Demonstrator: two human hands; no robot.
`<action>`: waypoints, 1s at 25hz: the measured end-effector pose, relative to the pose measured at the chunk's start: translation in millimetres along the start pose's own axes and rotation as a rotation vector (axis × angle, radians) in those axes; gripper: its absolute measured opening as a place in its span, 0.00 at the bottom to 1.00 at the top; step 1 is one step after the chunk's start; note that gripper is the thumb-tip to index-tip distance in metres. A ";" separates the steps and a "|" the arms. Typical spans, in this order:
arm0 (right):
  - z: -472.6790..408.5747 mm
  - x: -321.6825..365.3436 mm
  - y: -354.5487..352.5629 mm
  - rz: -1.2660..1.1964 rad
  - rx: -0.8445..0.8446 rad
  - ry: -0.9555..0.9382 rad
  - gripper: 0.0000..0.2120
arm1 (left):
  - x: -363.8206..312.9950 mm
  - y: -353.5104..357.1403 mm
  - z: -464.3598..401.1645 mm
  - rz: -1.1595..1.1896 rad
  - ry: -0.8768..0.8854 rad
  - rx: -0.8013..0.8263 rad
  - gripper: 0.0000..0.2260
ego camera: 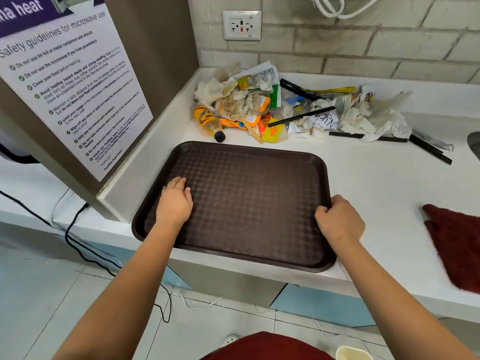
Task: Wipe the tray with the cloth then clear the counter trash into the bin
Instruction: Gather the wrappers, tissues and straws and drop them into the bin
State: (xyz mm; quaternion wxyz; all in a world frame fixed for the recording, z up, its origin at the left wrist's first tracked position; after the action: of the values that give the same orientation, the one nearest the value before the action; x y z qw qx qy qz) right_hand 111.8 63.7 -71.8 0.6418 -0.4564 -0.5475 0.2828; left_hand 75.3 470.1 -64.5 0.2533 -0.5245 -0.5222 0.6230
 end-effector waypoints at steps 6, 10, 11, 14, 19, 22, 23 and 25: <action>-1.1 11.2 6.6 -0.002 0.005 -0.006 0.06 | 10.4 -2.9 -15.7 0.050 0.014 0.009 0.18; -3.3 11.8 8.8 0.007 0.010 -0.004 0.07 | 11.2 -2.5 -18.9 0.070 0.008 0.017 0.19; -4.9 12.1 8.6 0.006 0.008 -0.005 0.07 | 11.3 -2.9 -20.1 0.069 0.007 0.020 0.19; -11.0 16.5 7.7 0.001 0.002 -0.018 0.07 | 9.8 -2.4 -24.9 0.070 0.004 0.026 0.19; -20.4 21.7 8.2 0.003 -0.003 -0.013 0.08 | 7.6 -0.3 -35.5 0.077 -0.017 0.031 0.19; -22.4 20.4 9.3 0.015 0.009 0.005 0.09 | 9.1 1.1 -37.1 0.066 -0.018 0.036 0.19; -22.1 18.7 9.5 0.017 0.015 0.012 0.09 | 8.6 1.7 -37.3 0.052 -0.011 0.038 0.19; -21.2 15.7 9.9 0.011 0.026 0.020 0.10 | 6.6 2.7 -37.4 -0.018 0.010 0.038 0.19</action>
State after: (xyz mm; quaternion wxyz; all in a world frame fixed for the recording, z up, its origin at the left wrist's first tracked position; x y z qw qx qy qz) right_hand 137.3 75.6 -73.3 0.6514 -0.4538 -0.5350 0.2888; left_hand 108.1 489.2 -66.0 0.2712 -0.5181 -0.5137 0.6278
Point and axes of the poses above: each hand's wrist, its own z-axis away from the middle knuckle, its own y-axis out of the palm, x = y × z, the point moved 10 cm from there along -z, towards the middle knuckle, and after that the axes turned 2 degrees about -z, right-handed, at the moved point
